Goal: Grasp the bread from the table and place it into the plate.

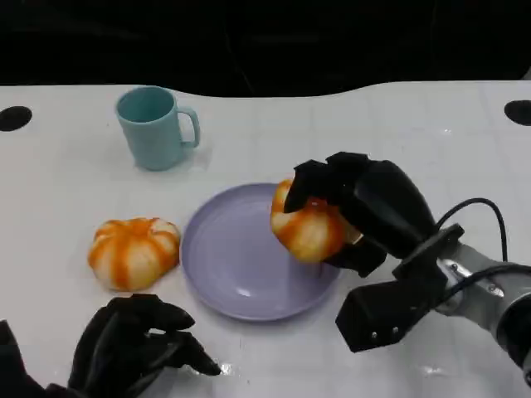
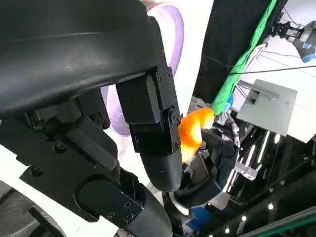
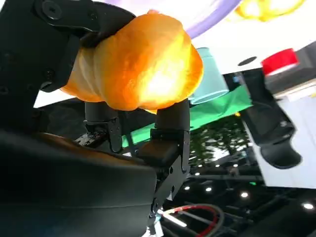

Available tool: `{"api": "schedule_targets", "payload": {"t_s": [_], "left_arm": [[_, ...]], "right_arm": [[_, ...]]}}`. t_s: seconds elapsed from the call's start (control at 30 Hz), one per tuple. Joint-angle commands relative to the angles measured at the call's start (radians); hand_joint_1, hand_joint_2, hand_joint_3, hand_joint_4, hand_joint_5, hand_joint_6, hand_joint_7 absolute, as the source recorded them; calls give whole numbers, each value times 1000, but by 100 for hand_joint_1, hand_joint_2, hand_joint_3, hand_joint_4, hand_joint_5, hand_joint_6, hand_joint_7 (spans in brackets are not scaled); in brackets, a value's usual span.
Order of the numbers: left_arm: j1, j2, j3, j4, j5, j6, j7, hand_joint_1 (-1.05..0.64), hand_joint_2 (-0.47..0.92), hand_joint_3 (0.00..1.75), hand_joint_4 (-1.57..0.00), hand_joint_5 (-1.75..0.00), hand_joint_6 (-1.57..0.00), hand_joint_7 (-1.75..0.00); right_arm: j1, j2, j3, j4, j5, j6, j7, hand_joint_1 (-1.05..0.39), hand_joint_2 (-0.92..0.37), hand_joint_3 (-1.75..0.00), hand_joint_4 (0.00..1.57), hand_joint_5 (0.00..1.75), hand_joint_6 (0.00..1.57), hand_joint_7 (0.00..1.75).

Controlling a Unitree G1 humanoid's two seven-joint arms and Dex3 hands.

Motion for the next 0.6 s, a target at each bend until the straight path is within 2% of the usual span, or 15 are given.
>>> {"api": "schedule_targets", "payload": {"t_s": [0.03, 0.17, 0.2, 0.27, 0.33, 0.37, 0.43, 0.47, 0.57, 0.6], "left_arm": [[7, 10, 3, -3, 6, 1, 14, -98, 63, 0, -157, -45, -157, -18], [9, 10, 1, -5, 7, -3, 10, -97, 63, 0, -157, -44, -157, -18], [9, 10, 1, -4, 7, -4, 10, -97, 63, 0, -157, -44, -157, -18], [10, 10, 1, -4, 9, -5, 11, -97, 63, 0, -157, -44, -157, -18], [10, 10, 1, -5, 9, -5, 12, -97, 64, 0, -157, -44, -157, -17], [11, 10, 1, -7, 8, -4, 12, -96, 64, 0, -157, -44, -157, -17], [12, 10, 0, -8, 8, -1, 13, -96, 64, 0, -157, -44, -157, -17], [11, 10, 0, -7, 8, -2, 11, -96, 64, 0, -157, -44, -157, -17], [11, 9, -1, -5, 13, -9, 14, -97, 64, 0, -157, -44, -157, -17], [11, 9, -1, -5, 13, -10, 15, -97, 64, 0, -157, -44, -157, -17]], "right_arm": [[-33, 21, 15, 41, 0, 28, -26, -3, -18, -137, 101, 175, 80, 173], [-38, 34, 18, 62, 10, 38, -18, -4, -19, -137, 100, 175, 81, 170], [-37, 36, 17, 64, 13, 37, -20, -4, -19, -137, 98, 175, 82, 166], [-35, 41, 12, 68, 23, 33, -14, -5, -21, -138, 98, 168, 90, 146], [-35, 43, 5, 69, 38, 32, 15, -8, -25, -133, 98, 148, 93, 119], [-35, 44, 1, 70, 48, 34, 39, -10, -30, -124, 96, 137, 93, 105], [-36, 43, 2, 66, 55, 45, 71, -16, -45, -96, 84, 126, 86, 83], [-37, 40, 8, 63, 50, 53, 76, -18, -48, -88, 80, 121, 84, 76], [-44, 29, 33, 57, 25, 75, 100, -23, -48, -79, 64, 90, 72, 48], [-45, 26, 36, 57, 29, 74, 128, -26, -52, -70, 58, 78, 67, 37]]}}
